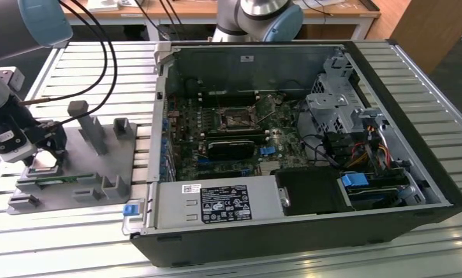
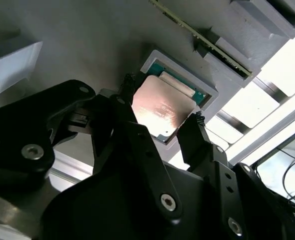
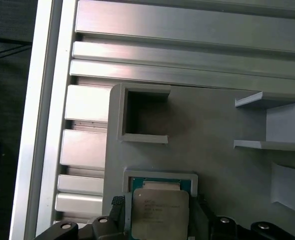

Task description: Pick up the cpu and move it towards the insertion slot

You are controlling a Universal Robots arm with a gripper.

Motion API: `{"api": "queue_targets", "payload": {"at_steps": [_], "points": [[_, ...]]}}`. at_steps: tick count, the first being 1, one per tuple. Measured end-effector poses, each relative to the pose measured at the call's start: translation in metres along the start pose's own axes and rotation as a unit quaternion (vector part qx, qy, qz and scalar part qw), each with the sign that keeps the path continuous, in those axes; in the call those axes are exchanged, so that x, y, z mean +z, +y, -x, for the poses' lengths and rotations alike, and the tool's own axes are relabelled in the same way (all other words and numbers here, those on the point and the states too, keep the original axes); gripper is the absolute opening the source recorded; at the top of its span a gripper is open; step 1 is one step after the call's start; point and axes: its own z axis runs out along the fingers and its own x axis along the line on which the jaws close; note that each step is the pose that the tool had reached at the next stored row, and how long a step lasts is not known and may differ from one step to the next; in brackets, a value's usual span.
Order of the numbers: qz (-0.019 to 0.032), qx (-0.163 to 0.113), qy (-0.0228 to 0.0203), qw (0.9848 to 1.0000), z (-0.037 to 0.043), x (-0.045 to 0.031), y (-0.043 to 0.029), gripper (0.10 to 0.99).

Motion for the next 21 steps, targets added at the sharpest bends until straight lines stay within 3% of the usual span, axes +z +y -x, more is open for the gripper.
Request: {"api": "queue_targets", "payload": {"at_steps": [1, 2, 8, 21], "points": [[0.0000, 0.000, 0.0001, 1.0000, 0.0000, 0.0000, 0.0000, 0.655], [0.0000, 0.000, 0.0000, 1.0000, -0.0001, 0.0001, 0.0001, 0.584], [0.0000, 0.000, 0.0001, 1.0000, -0.0001, 0.0000, 0.0001, 0.541], [0.0001, 0.001, -0.0002, 1.0000, 0.0000, -0.0010, 0.0002, 0.541]]}}
